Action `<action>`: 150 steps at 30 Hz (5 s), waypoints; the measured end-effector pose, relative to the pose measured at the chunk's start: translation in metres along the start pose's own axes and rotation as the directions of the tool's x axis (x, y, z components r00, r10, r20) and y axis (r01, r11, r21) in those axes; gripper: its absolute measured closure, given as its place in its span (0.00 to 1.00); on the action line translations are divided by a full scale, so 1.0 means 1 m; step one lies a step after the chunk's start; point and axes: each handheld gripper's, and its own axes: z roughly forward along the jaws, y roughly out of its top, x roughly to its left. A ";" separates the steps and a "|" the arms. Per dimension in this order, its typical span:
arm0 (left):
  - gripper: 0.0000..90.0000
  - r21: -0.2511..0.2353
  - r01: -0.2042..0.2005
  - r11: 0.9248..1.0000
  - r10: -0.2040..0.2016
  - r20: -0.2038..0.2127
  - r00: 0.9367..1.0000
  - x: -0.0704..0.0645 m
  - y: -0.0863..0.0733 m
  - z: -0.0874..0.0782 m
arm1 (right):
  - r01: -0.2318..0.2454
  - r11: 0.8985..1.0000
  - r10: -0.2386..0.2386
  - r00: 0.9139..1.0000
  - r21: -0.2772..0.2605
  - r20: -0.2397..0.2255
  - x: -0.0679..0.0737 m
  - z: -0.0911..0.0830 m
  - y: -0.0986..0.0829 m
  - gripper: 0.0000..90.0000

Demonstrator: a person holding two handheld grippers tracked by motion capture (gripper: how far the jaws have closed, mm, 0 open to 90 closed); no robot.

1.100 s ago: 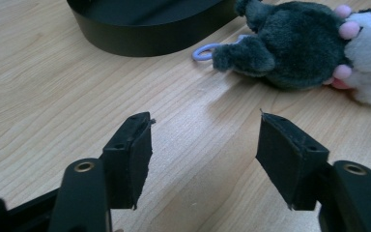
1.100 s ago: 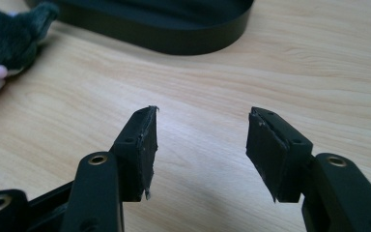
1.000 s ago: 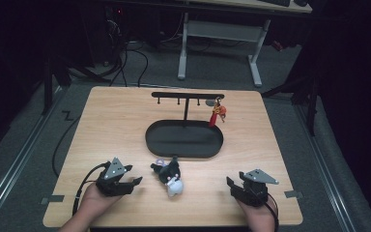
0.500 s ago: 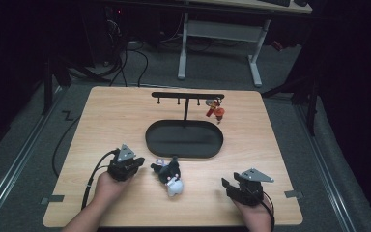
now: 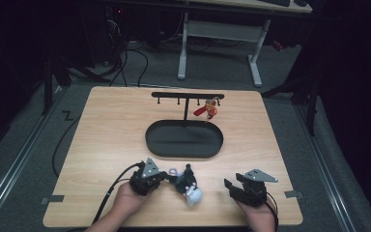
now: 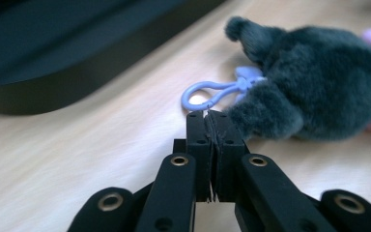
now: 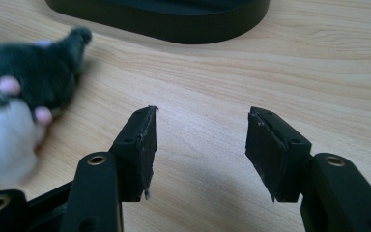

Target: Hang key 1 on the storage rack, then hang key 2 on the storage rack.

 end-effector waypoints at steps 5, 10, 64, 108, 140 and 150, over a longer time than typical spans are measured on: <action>0.97 0.009 -0.050 0.999 0.049 0.071 0.996 -0.034 0.011 0.014 | -0.003 1.000 0.003 1.000 -0.006 0.007 -0.002 -0.001 0.000 0.50; 0.90 -0.022 -0.039 0.999 0.041 0.082 0.996 -0.038 0.012 0.006 | -0.014 1.000 0.014 1.000 -0.009 0.010 -0.004 -0.002 -0.001 0.50; 0.49 -0.077 0.153 0.985 -0.167 -0.218 0.962 0.099 -0.054 -0.066 | -0.041 0.999 0.037 0.989 0.024 0.142 -0.022 0.005 -0.007 0.51; 0.48 -0.054 0.035 0.998 -0.043 -0.147 0.988 0.080 -0.047 -0.061 | 0.011 0.784 -0.056 0.997 0.620 0.053 -0.018 0.014 0.053 0.54; 0.46 -0.043 0.013 0.999 -0.018 -0.131 0.991 0.077 -0.044 -0.059 | 0.094 0.762 -0.074 0.996 0.641 -0.058 0.033 -0.006 0.094 0.27; 0.45 -0.048 0.020 0.999 -0.026 -0.128 0.991 0.079 -0.044 -0.061 | 0.101 0.735 -0.072 0.995 0.670 -0.071 0.039 0.014 0.083 0.26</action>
